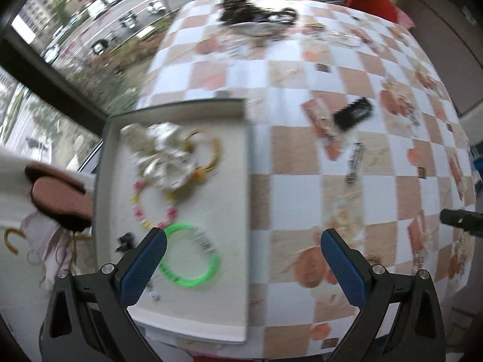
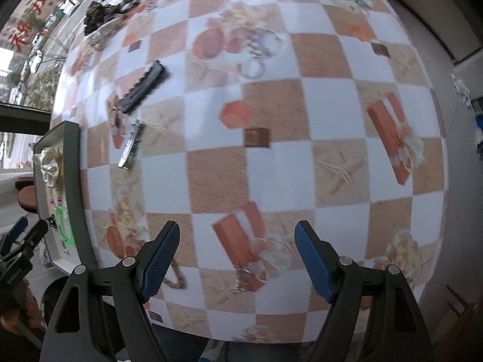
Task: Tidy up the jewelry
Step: 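Withdraw both tools from the tray back over the table, then grasp the spiked silver hair clip with left tool while right grasps silver earring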
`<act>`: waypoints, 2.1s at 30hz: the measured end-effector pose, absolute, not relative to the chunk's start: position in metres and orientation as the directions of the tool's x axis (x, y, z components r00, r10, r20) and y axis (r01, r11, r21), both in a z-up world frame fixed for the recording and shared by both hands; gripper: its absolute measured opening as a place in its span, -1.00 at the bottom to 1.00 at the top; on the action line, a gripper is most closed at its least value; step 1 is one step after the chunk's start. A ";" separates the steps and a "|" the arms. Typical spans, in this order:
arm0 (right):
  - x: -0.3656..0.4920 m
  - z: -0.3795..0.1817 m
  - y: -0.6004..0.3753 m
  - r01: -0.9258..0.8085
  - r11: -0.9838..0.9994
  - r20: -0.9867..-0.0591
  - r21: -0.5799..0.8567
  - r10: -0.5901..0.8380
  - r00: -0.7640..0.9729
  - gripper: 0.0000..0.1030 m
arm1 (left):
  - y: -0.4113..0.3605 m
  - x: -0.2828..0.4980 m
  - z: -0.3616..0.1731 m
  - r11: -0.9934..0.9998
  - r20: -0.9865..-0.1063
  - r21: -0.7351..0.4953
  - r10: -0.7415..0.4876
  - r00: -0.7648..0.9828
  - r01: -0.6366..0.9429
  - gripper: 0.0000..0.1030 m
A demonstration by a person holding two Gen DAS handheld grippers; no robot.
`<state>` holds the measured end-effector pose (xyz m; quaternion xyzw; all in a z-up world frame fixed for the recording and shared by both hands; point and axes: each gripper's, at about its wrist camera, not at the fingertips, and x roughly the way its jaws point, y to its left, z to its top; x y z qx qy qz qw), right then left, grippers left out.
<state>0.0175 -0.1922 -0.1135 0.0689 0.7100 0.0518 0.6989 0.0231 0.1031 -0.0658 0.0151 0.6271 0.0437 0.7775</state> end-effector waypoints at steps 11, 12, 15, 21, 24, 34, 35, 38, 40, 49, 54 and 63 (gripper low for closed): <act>-0.020 -0.139 -0.202 0.013 0.988 -0.984 0.155 0.156 -0.089 0.57 | 0.049 0.045 -0.095 0.995 -0.986 0.075 0.064 0.153 0.065 1.00; -0.022 -0.140 -0.202 0.006 0.988 -0.984 0.154 0.154 -0.093 0.57 | 0.046 0.047 -0.099 0.995 -0.987 0.074 0.063 0.150 0.070 1.00; -0.029 -0.145 -0.198 -0.017 0.989 -0.983 0.150 0.148 -0.107 0.57 | 0.039 0.051 -0.106 0.993 -0.987 0.078 0.064 0.145 0.089 1.00; -0.038 -0.154 -0.194 -0.027 0.988 -0.981 0.151 0.147 -0.123 0.57 | 0.027 0.062 -0.115 0.991 -0.988 0.079 0.063 0.139 0.107 1.00; -0.036 -0.154 -0.195 -0.028 0.989 -0.984 0.148 0.144 -0.109 0.57 | 0.019 0.070 -0.118 0.988 -0.987 0.084 0.065 0.147 0.126 1.00; -0.035 -0.171 -0.186 -0.066 0.989 -0.983 0.130 0.120 -0.139 0.57 | -0.008 0.097 -0.141 0.978 -0.988 0.088 0.061 0.140 0.191 0.71; -0.036 -0.174 -0.181 -0.074 0.990 -0.984 0.122 0.111 -0.141 0.57 | -0.010 0.099 -0.145 0.976 -0.989 0.089 0.063 0.134 0.198 0.58; -0.040 -0.180 -0.169 -0.110 0.989 -0.987 0.095 0.079 -0.136 0.55 | -0.016 0.102 -0.154 0.972 -0.991 0.092 0.068 0.116 0.216 0.56; -0.043 -0.182 -0.162 -0.143 0.988 -0.991 0.066 0.048 -0.125 0.51 | -0.020 0.104 -0.160 0.970 -0.992 0.095 0.072 0.107 0.225 0.56; -0.060 -0.185 -0.122 -0.267 0.963 -0.996 -0.043 -0.063 -0.068 0.03 | -0.035 0.111 -0.160 0.970 -0.993 0.050 0.023 0.113 0.240 0.28; -0.066 -0.182 -0.105 -0.281 0.959 -0.996 -0.033 -0.054 -0.067 -0.49 | -0.034 0.111 -0.158 0.976 -0.995 0.003 -0.018 0.095 0.216 0.00; -0.052 -0.175 -0.130 -0.267 0.964 -0.996 0.014 -0.011 -0.090 -0.70 | -0.038 0.092 -0.150 0.973 -0.994 -0.029 -0.051 0.091 0.229 -0.71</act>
